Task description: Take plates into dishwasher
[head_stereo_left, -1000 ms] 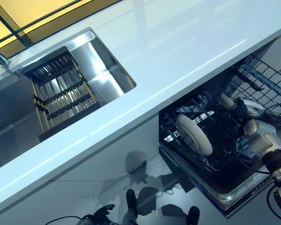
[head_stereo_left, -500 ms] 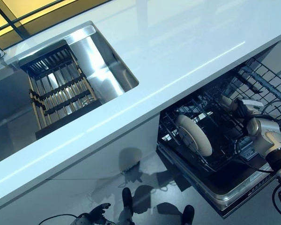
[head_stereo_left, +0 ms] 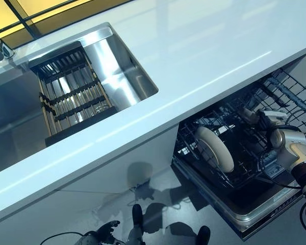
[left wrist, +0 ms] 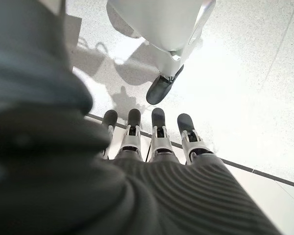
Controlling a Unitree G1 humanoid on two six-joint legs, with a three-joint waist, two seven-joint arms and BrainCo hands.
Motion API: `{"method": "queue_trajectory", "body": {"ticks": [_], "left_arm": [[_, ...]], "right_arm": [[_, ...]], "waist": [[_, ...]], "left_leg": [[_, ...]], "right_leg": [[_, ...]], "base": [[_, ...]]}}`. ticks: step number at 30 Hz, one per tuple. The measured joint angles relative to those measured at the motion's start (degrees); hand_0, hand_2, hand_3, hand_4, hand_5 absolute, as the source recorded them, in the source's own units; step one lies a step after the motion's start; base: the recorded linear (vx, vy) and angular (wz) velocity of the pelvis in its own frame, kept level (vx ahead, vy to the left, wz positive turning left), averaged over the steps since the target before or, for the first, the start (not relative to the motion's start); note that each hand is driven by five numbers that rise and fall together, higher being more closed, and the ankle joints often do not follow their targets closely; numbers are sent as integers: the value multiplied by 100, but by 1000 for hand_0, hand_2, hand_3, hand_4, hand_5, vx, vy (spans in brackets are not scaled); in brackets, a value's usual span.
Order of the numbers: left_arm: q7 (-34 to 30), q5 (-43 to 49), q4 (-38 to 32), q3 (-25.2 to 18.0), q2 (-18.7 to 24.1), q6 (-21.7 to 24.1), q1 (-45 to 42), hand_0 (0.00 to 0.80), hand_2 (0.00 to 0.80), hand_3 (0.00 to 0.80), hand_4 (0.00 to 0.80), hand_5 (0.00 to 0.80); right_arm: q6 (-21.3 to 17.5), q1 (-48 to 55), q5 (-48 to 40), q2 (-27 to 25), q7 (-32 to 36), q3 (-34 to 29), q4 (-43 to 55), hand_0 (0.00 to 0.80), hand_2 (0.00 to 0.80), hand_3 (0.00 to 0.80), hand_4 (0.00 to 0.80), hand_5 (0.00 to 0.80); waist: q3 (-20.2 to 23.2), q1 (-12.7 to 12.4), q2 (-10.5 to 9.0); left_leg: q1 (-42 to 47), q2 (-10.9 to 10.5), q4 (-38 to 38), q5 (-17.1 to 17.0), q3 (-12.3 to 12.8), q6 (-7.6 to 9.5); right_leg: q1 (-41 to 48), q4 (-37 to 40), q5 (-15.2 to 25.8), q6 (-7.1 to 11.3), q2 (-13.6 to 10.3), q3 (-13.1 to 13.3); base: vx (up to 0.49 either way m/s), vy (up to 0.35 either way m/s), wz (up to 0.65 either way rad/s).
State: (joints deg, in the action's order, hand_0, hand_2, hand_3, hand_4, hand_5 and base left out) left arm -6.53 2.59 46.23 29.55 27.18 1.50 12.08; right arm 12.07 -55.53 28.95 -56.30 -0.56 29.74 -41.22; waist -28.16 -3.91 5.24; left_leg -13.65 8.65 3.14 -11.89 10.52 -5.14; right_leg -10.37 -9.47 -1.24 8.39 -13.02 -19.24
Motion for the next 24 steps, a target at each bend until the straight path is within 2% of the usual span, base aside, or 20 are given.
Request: {"method": "queue_trajectory", "body": {"ticks": [17,24], "left_arm": [[19,-9,-15,-10,38,-11,0,0,0,0,0,0],[26,-11,-15,-153,54,-13,-1,0,0,0,0,0]], "right_arm": [[84,-5,-408,53,54,-16,-220,800,800,800,800,800],[106,-39,-515,127,53,-30,-260,800,800,800,800,800]], "waist": [[0,-19,-20],[2,-21,-13]], "left_leg": [[1,-2,-9,-1,-9,0],[1,-5,-7,0,-8,0]], "right_leg": [[13,9,0,0,0,-5],[21,34,3,3,-1,-5]], "base": [[0,0,0],[0,0,0]]}}
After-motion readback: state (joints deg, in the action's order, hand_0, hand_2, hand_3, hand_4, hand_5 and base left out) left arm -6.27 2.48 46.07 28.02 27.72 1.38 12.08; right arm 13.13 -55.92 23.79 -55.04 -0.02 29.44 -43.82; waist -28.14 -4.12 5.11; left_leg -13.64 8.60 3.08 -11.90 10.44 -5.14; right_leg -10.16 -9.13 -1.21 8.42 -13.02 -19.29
